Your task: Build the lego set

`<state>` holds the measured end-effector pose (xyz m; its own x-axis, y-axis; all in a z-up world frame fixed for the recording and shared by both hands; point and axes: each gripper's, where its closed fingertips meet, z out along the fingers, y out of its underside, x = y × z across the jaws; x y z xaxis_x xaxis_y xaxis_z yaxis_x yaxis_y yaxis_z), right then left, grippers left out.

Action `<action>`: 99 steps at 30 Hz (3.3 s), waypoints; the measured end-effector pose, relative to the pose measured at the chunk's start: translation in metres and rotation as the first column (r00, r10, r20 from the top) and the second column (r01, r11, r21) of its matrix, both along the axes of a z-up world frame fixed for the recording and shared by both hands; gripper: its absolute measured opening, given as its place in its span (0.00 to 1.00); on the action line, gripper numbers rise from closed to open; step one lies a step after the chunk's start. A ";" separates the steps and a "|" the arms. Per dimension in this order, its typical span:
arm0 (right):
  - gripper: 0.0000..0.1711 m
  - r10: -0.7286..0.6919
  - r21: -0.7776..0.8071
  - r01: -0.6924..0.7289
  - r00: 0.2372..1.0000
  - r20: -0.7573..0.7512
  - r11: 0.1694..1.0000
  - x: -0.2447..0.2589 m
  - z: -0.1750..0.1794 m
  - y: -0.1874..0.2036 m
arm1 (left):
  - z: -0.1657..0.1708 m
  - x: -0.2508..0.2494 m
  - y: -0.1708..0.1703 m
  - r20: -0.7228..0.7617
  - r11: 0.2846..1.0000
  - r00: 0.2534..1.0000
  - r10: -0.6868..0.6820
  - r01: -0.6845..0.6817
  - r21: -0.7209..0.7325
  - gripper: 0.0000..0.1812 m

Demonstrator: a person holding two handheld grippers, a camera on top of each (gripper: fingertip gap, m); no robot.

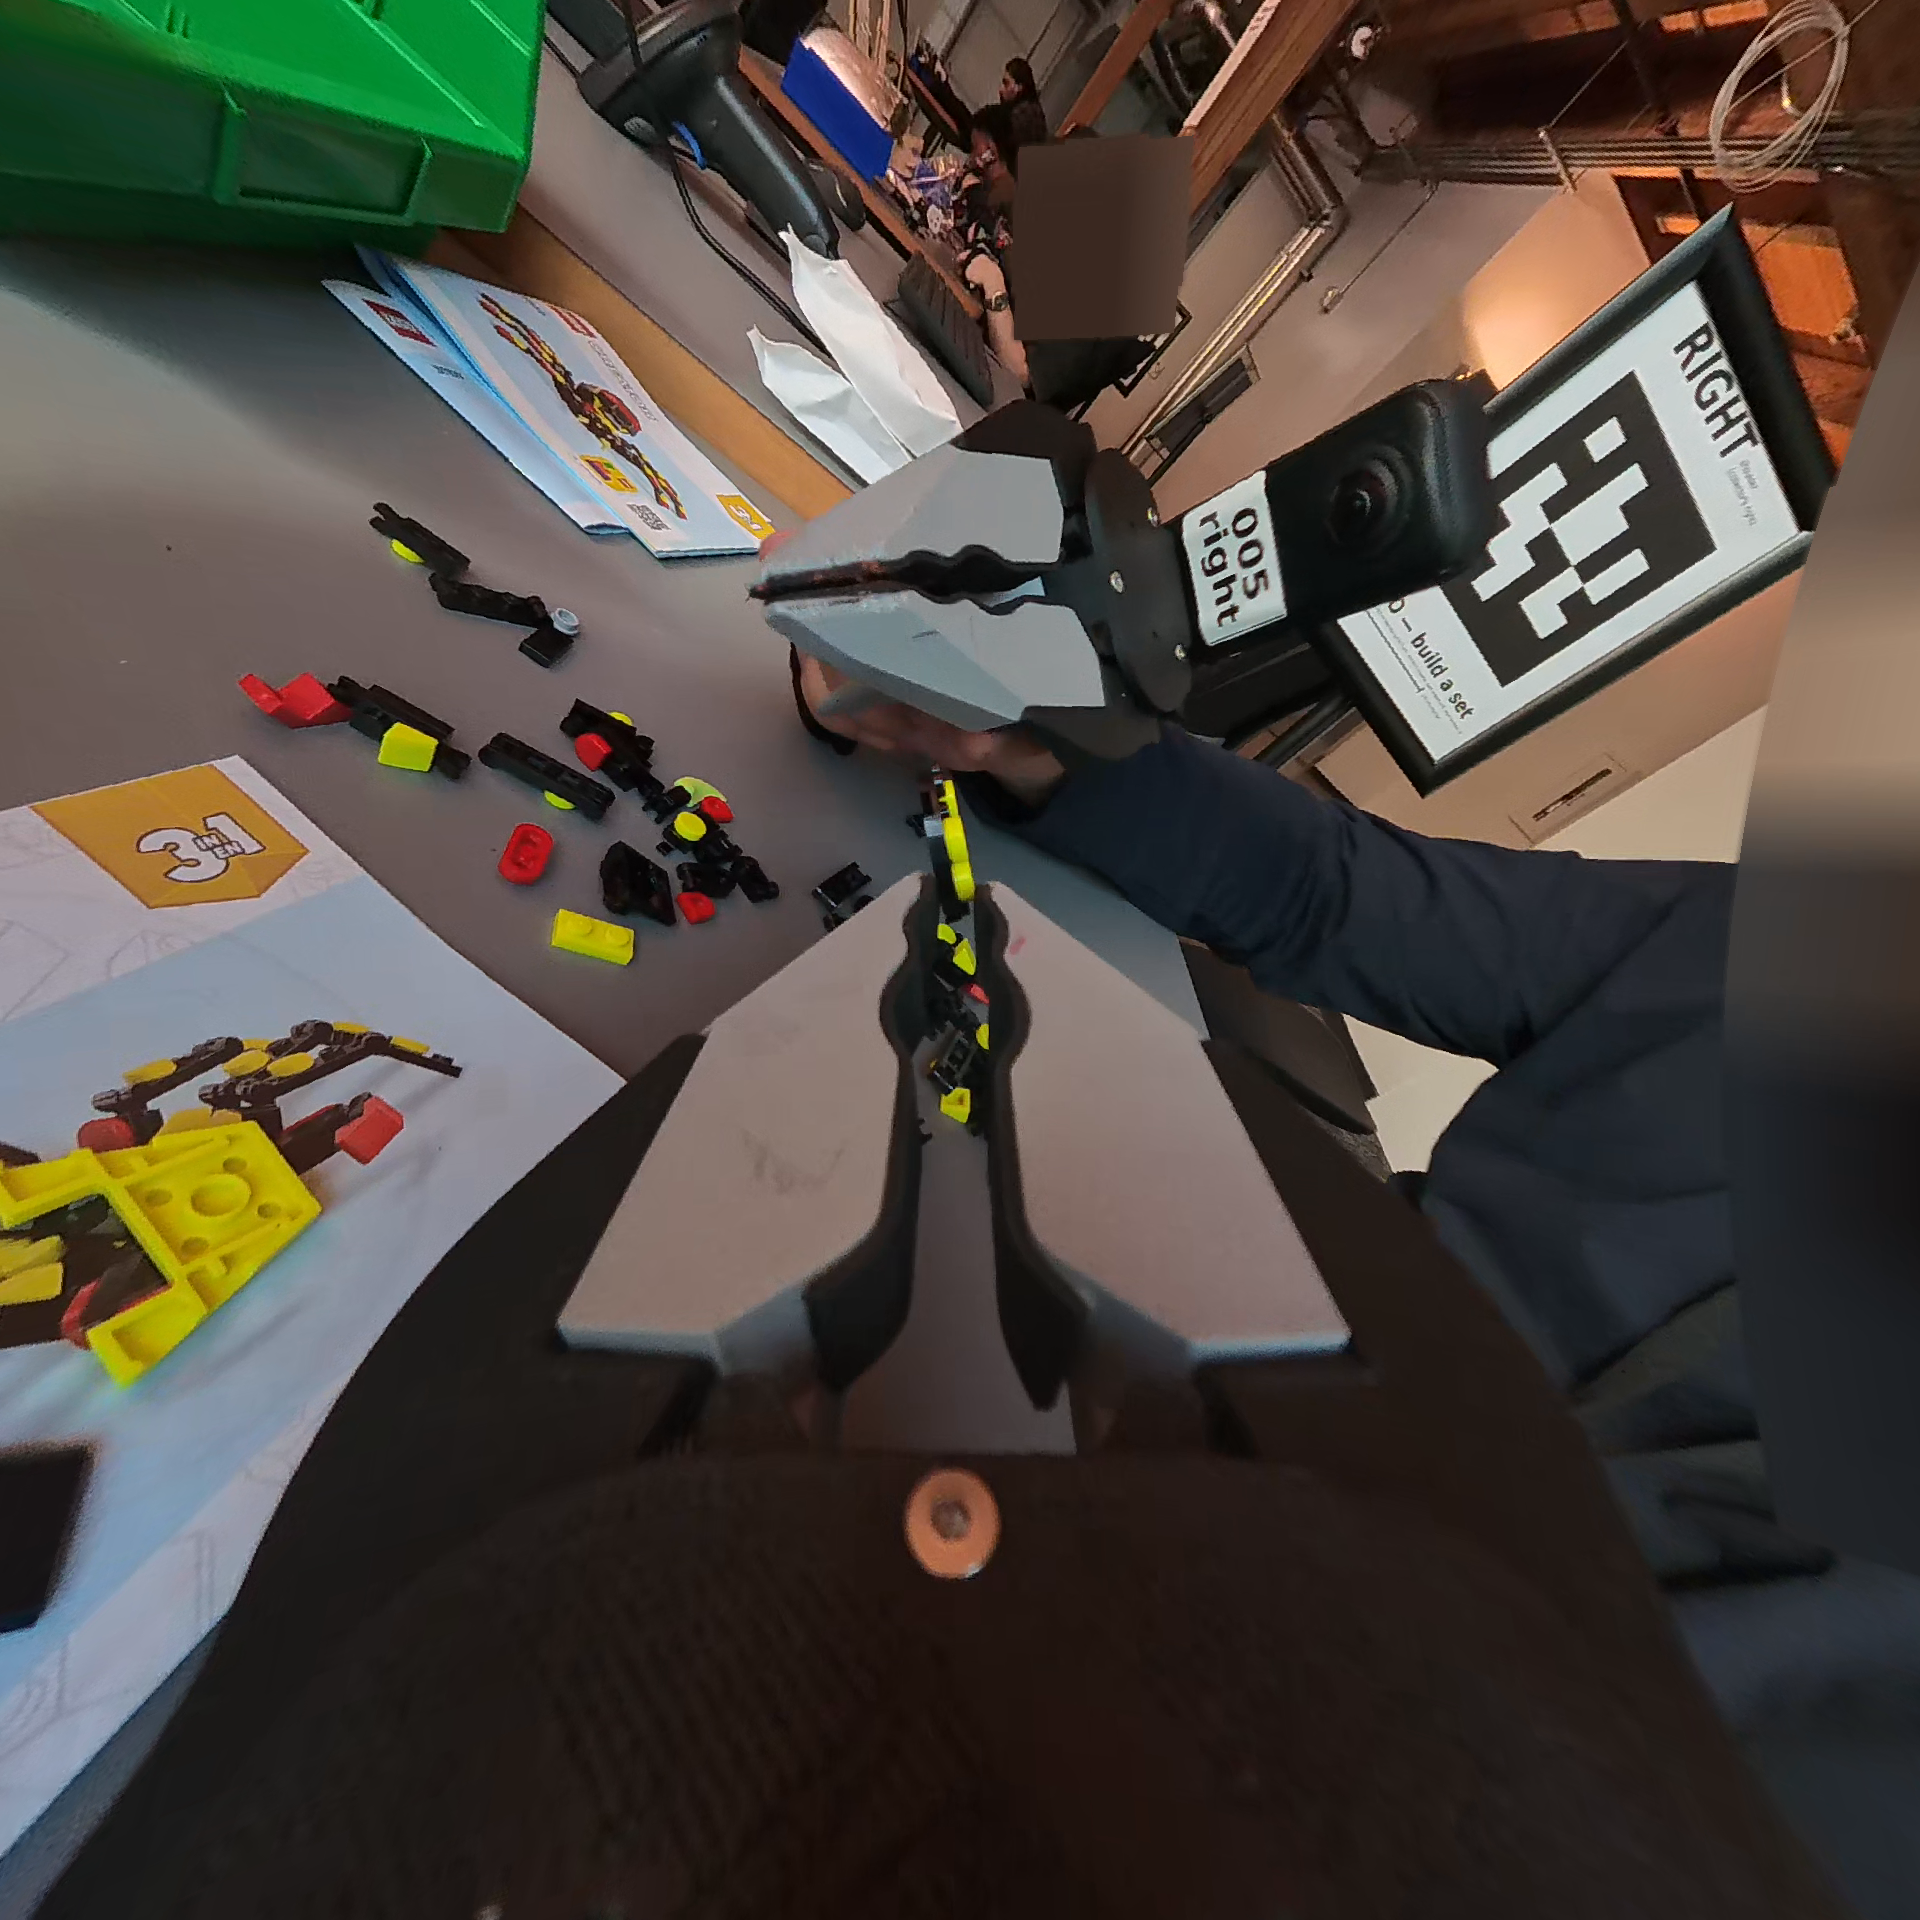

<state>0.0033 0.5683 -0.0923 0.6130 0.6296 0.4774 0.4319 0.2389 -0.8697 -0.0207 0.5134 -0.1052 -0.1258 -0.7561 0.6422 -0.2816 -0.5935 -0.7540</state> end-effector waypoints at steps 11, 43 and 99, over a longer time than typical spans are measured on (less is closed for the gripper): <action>0.01 -0.165 0.105 0.168 0.986 -0.037 0.980 0.035 0.011 0.017 | 0.002 -0.001 0.003 0.012 1.000 1.000 0.024 -0.024 0.004 0.02; 0.00 -0.531 0.296 0.499 0.847 0.032 0.814 0.064 0.014 -0.069 | 0.047 -0.103 -0.013 0.313 0.612 0.732 0.605 -0.679 0.406 0.09; 0.05 -0.496 0.357 0.561 0.828 -0.263 0.747 0.113 0.066 -0.044 | -0.007 -0.072 0.005 -0.013 0.427 0.738 0.675 -0.377 0.822 0.06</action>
